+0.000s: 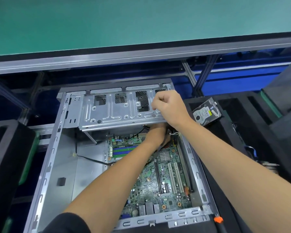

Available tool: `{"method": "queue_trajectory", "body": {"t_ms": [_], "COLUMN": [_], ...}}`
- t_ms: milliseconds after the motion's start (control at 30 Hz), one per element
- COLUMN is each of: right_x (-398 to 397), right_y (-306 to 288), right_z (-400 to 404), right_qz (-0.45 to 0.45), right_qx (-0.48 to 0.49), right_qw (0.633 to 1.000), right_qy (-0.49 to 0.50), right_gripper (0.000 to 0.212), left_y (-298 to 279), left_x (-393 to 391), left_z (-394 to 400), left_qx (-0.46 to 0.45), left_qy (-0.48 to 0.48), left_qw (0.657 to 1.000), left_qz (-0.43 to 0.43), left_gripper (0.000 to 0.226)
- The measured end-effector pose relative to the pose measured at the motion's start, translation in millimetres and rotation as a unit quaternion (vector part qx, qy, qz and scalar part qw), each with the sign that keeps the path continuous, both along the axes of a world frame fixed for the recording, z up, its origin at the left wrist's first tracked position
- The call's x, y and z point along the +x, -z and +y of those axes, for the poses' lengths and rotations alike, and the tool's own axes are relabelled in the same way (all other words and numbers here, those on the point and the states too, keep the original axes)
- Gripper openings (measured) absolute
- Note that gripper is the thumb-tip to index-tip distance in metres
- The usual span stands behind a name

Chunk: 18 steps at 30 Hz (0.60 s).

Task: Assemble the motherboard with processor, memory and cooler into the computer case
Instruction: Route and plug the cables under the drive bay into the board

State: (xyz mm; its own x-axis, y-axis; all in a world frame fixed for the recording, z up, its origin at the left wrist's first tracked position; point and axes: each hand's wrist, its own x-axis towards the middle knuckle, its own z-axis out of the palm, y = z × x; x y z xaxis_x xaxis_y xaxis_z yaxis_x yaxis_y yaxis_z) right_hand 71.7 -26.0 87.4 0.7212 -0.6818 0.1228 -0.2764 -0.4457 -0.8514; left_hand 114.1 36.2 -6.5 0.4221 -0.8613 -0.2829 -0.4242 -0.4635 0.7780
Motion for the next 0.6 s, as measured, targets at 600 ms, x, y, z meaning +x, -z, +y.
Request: {"method": "queue_trajectory", "body": {"t_ms": [600], "right_x": [-0.6], "right_y": [2.3], "right_z": [-0.4], "right_qz": [0.002], "right_qx": [-0.005], "right_qw": [1.0], "right_qy": [0.003], "right_gripper": [0.022], "left_y": [-0.3], "left_x": [3.8], "left_z": [-10.8], "left_qx": [0.086], "left_qy": [0.099], "left_qw": [0.975], "left_qz": [-0.179], "left_gripper": [0.031]}}
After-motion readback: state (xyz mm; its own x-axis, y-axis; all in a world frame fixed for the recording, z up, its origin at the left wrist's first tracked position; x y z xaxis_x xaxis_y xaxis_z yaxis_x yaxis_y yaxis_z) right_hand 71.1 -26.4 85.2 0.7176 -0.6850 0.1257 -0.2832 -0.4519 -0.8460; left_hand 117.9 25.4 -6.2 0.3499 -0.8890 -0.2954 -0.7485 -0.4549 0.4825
